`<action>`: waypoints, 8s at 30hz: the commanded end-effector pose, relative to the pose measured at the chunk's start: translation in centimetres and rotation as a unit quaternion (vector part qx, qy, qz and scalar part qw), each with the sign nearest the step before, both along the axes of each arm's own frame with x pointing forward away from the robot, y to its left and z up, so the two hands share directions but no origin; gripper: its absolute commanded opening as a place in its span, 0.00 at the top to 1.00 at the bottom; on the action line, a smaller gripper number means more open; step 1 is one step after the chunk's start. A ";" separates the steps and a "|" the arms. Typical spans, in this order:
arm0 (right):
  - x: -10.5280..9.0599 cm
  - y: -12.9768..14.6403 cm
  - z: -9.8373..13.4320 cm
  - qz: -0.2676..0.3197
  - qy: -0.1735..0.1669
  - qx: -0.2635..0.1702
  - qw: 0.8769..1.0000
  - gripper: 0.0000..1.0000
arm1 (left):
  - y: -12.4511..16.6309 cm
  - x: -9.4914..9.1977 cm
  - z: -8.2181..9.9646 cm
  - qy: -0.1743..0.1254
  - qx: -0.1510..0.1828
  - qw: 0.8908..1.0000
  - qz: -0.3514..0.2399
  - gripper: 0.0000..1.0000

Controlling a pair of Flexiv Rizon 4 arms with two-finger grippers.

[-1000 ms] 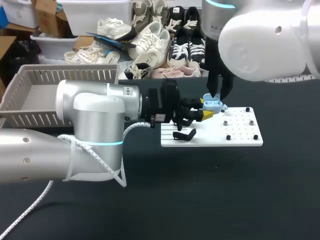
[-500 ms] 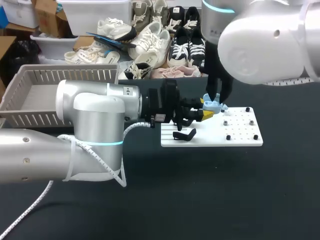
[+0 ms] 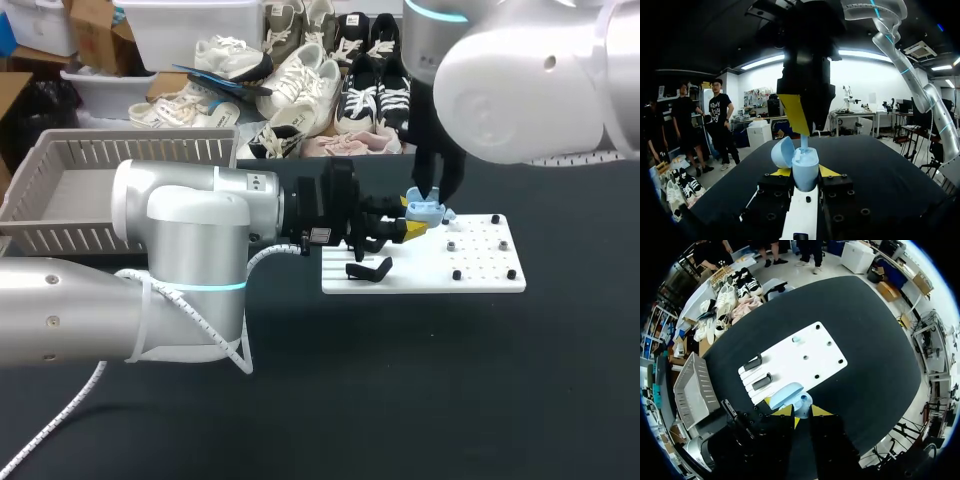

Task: Pick up each earbud case from the left stands, insert the matching earbuds, close the lid, and place the case in the box.

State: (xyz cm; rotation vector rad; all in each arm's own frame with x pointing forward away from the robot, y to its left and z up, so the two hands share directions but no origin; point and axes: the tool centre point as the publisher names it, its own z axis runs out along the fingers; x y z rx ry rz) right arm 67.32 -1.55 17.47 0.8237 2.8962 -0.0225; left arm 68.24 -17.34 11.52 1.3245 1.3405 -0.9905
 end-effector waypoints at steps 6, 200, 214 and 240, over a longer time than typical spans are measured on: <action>0.0 -0.1 -0.3 -0.002 0.003 -0.001 1.000 1.00 | 0.1 -0.1 0.0 -0.001 -0.001 1.000 0.001 1.00; 0.6 -7.8 -3.1 0.111 -0.103 0.046 0.987 0.54 | 0.1 -0.1 0.0 -0.001 -0.001 1.000 0.001 1.00; 7.0 -10.3 -7.5 0.147 -0.091 0.081 0.982 0.56 | 0.1 -0.1 0.0 -0.001 -0.001 1.000 0.001 1.00; 10.5 -6.7 -11.9 0.163 -0.074 0.118 0.977 0.58 | 0.1 -0.1 0.0 -0.001 -0.001 1.000 0.001 1.00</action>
